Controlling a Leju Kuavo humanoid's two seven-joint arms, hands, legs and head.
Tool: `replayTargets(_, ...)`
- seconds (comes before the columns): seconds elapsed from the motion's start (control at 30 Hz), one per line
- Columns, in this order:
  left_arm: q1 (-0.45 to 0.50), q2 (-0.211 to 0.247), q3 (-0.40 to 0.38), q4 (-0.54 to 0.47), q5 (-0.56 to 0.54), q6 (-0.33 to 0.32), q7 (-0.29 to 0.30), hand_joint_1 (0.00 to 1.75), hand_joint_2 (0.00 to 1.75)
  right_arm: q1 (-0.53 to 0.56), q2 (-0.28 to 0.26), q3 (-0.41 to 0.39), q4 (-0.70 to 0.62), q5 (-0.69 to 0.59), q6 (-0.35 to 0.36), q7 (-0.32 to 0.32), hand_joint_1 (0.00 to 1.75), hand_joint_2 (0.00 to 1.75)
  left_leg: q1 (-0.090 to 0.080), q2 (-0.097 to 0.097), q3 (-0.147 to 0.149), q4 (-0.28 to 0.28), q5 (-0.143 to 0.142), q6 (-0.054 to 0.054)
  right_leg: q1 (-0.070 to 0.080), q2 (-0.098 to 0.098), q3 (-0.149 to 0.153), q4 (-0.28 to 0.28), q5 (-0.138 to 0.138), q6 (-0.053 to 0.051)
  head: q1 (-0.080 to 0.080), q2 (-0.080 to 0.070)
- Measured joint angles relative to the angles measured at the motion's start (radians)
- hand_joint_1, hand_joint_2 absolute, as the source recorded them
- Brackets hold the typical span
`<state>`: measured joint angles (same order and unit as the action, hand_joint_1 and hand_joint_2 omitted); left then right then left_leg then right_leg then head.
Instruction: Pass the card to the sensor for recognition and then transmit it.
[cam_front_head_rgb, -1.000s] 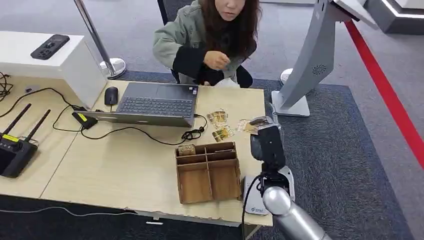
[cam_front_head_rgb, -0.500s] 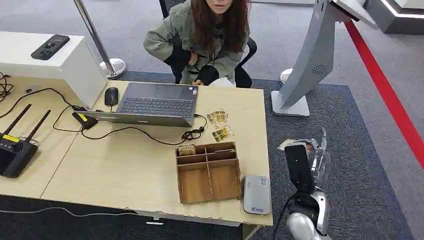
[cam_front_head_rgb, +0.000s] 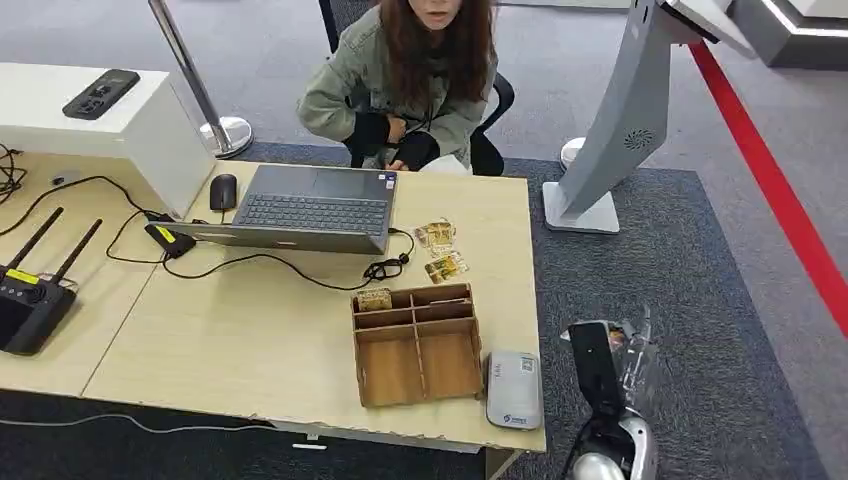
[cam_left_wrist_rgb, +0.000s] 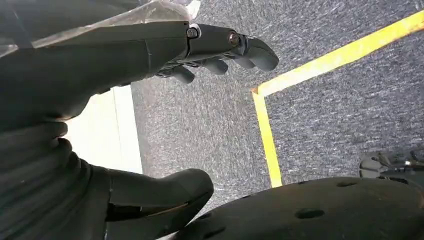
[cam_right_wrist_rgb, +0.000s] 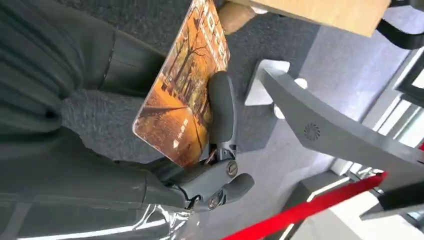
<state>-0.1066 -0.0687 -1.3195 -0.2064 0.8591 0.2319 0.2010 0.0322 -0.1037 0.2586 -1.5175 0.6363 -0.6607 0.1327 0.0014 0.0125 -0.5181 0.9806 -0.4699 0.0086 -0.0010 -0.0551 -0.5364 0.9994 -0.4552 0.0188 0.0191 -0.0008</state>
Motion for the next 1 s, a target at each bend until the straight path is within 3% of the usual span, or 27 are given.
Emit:
replayTargets(0.47,0.000,-0.002,0.000,0.004,0.003,0.000,0.000,0.00,1.75,-0.011,0.058,0.040,0.114,0.000,0.000,-0.005,1.75,1.75,0.000,0.000,0.000,0.000,0.000,0.000,0.000,0.000,0.000,0.000,0.000,0.000,0.000,0.000)
replayTargets(1.0,0.000,-0.003,0.000,0.006,0.012,0.000,-0.001,0.00,1.75,-0.016,0.082,0.057,0.199,-0.042,0.000,-0.020,1.75,1.75,0.000,0.000,0.000,0.000,0.000,0.000,0.000,0.000,0.000,0.000,0.000,0.000,0.000,0.000)
